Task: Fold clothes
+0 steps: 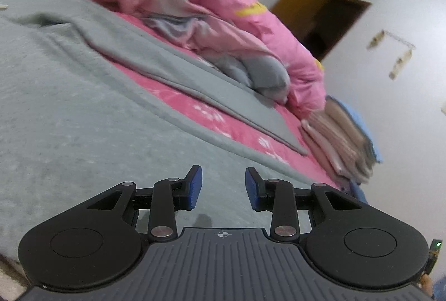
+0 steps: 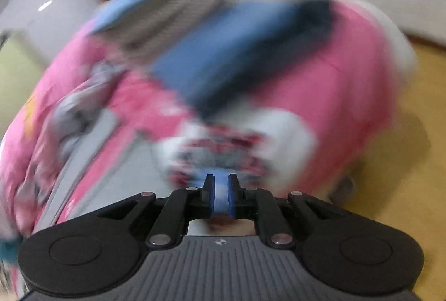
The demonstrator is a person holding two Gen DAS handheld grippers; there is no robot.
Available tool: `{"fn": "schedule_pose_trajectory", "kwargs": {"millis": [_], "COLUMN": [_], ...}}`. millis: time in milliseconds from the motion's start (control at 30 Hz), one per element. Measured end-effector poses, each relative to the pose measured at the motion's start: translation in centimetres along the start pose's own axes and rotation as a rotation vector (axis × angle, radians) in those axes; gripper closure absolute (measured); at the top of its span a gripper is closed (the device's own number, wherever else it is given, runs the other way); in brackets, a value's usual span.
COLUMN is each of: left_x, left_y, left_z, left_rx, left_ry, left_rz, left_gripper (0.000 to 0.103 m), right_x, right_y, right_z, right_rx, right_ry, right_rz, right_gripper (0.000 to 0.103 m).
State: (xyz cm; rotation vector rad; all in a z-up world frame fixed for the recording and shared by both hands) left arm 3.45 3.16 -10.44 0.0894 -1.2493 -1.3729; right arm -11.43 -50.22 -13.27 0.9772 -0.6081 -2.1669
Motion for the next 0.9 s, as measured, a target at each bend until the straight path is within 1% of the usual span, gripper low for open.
{"fn": "schedule_pose_trajectory", "kwargs": {"millis": [67,133,200,233,300,333,367,400,467,500,533,567,600,633,667,700,733,767,800,867,900], "left_x": [-0.6,-1.1,-1.7,-2.0,-1.6,-1.3,-1.3,-1.3,-1.8,-2.3,-2.9,-3.5,-4.1,-4.5,-4.8,-5.1,-5.4,-5.7,-6.0,-6.6,-6.9], "left_y": [1.1,2.2,3.2,3.8,5.6,6.6,6.9,7.0,6.0,4.9,3.7,2.5,1.3,0.8,0.6,0.4,0.3,0.1,-0.1,-0.5,-0.6], "left_z": [1.0,2.0,3.0,3.6,5.7,6.9,7.5,7.8,7.5,6.9,6.3,5.6,5.0,4.7,4.5,4.4,4.2,4.0,3.9,3.5,3.4], "left_rx": [0.020,0.041,0.061,0.072,0.107,0.126,0.119,0.103,0.046,0.013,-0.020,-0.052,-0.085,-0.094,-0.092,-0.091,-0.089,-0.088,-0.087,-0.084,-0.082], "left_ry": [0.021,0.042,0.063,0.073,0.142,0.181,0.220,0.260,0.320,0.335,0.345,0.354,0.364,0.369,0.372,0.376,0.379,0.382,0.385,0.392,0.395], "left_rz": [0.008,0.016,0.025,0.029,-0.050,-0.097,-0.141,-0.185,-0.232,-0.238,-0.238,-0.238,-0.238,-0.231,-0.222,-0.213,-0.204,-0.195,-0.186,-0.168,-0.159], "left_gripper": [0.070,0.070,0.070,0.070,0.070,0.068,0.067,0.065,0.065,0.065,0.065,0.065,0.065,0.065,0.065,0.065,0.065,0.065,0.065,0.065,0.065], "right_x": [-6.4,-13.3,-19.2,-22.0,-26.3,-27.7,-28.5,-28.1,-27.3,-26.3,-25.0,-23.4,-21.6,-19.5,-17.4,-15.5,-14.4,-13.8,-14.1,-15.3,-16.0], "right_y": [-1.0,-1.8,-3.7,-4.9,-7.1,-8.3,-9.2,-9.3,-9.1,-7.9,-6.1,-3.9,-1.8,0.5,2.3,3.8,4.8,5.5,5.3,3.5,1.9], "right_z": [-1.5,-2.6,-4.0,-4.9,-6.7,-7.9,-9.1,-10.5,-12.8,-13.5,-14.3,-15.3,-16.0,-16.7,-17.2,-17.3,-16.7,-15.4,-14.0,-10.9,-9.8], "right_rx": [-0.023,-0.063,-0.119,-0.148,-0.200,-0.226,-0.250,-0.268,-0.301,-0.309,-0.309,-0.282,-0.236,-0.190,-0.170,-0.166,-0.161,-0.147,-0.137,-0.152,-0.195], "right_ry": [0.096,0.202,0.304,0.350,0.410,0.427,0.433,0.418,0.407,0.435,0.430,0.372,0.290,0.198,0.128,0.081,0.069,0.074,0.097,0.194,0.266], "right_rz": [0.172,0.350,0.496,0.563,0.672,0.715,0.741,0.736,0.709,0.646,0.569,0.507,0.485,0.472,0.446,0.399,0.356,0.340,0.367,0.457,0.499], "right_gripper": [0.091,0.081,0.075,0.074,0.074,0.074,0.075,0.075,0.082,0.092,0.094,0.094,0.094,0.094,0.094,0.093,0.091,0.091,0.090,0.088,0.085]}}
Point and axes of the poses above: each gripper's, at about its wrist camera, not at the fingertips, and z roughly against the way its jaws point, x to its right, y to its top, the point moved 9 cm from there along -z, roughly the way its jaws point, and after that the axes turned 5 degrees about z, right-handed, at the moved point
